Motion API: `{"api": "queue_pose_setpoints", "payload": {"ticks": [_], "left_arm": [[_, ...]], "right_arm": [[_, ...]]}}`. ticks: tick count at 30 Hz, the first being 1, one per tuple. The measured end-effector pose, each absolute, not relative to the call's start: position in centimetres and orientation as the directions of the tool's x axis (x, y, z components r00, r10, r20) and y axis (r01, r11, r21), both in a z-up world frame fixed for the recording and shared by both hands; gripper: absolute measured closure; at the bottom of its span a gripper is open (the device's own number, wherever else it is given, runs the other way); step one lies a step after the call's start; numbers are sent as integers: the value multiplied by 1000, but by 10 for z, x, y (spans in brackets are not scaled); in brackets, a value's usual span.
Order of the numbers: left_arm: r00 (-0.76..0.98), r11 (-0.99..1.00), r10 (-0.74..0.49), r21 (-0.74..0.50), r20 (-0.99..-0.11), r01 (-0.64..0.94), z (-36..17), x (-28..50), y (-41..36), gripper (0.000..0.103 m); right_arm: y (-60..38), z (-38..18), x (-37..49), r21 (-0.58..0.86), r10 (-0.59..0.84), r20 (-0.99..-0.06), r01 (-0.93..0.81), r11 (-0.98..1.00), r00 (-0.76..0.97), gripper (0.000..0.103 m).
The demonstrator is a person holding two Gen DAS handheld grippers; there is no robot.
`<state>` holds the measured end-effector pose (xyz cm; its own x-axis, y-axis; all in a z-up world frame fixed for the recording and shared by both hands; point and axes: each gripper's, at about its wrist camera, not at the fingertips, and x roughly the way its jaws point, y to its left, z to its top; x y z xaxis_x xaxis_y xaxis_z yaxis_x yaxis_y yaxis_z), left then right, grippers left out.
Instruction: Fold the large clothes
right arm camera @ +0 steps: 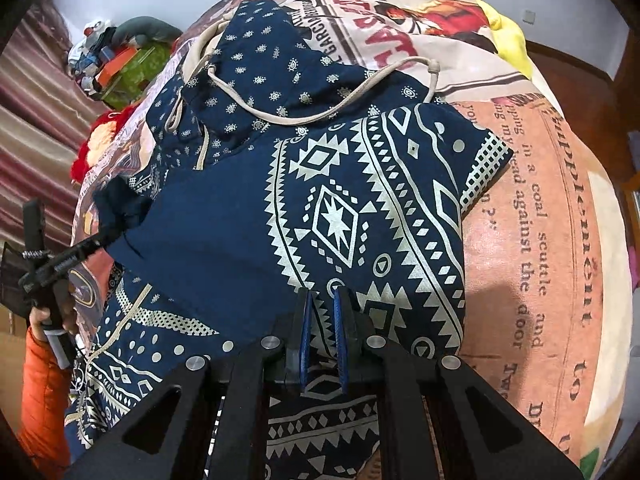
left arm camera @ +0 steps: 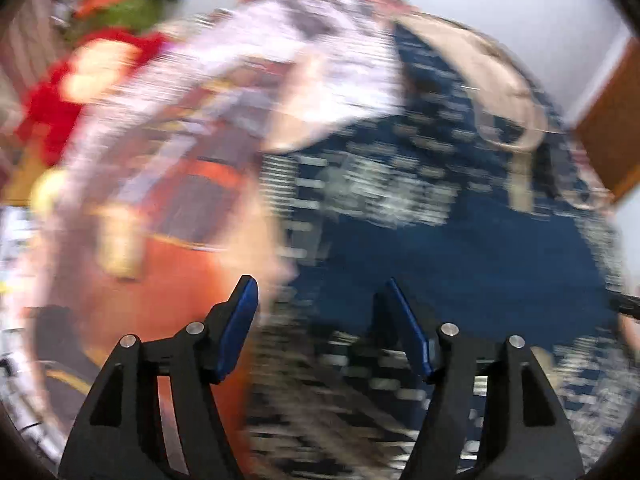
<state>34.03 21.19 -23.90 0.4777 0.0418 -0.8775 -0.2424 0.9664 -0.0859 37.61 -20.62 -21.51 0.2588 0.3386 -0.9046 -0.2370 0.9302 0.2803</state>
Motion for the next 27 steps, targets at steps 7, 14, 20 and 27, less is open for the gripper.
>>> {"api": "queue_pose_setpoints", "payload": {"ticks": [7,14,20,27], "left_arm": [[427,939,48,-105,-903,-327,-248,315,253,36],[473,947,39,-119,-880,-299,-224,317,248,36],[540,967,13,-126,-842,-221,-191,335,223,36],[566,986,-21,-111,-824,-126,-171,369,191,36]], "right_arm": [[-212,-216,375,311,358,-896,-202,929,263,96],[-207,-209,378,270,312,-919,-195,943,241,96],[-178,-185,375,109,214,-932,-339,935,293,96],[-165,-144,388,41,248,-837,-396,917,488,96]]}}
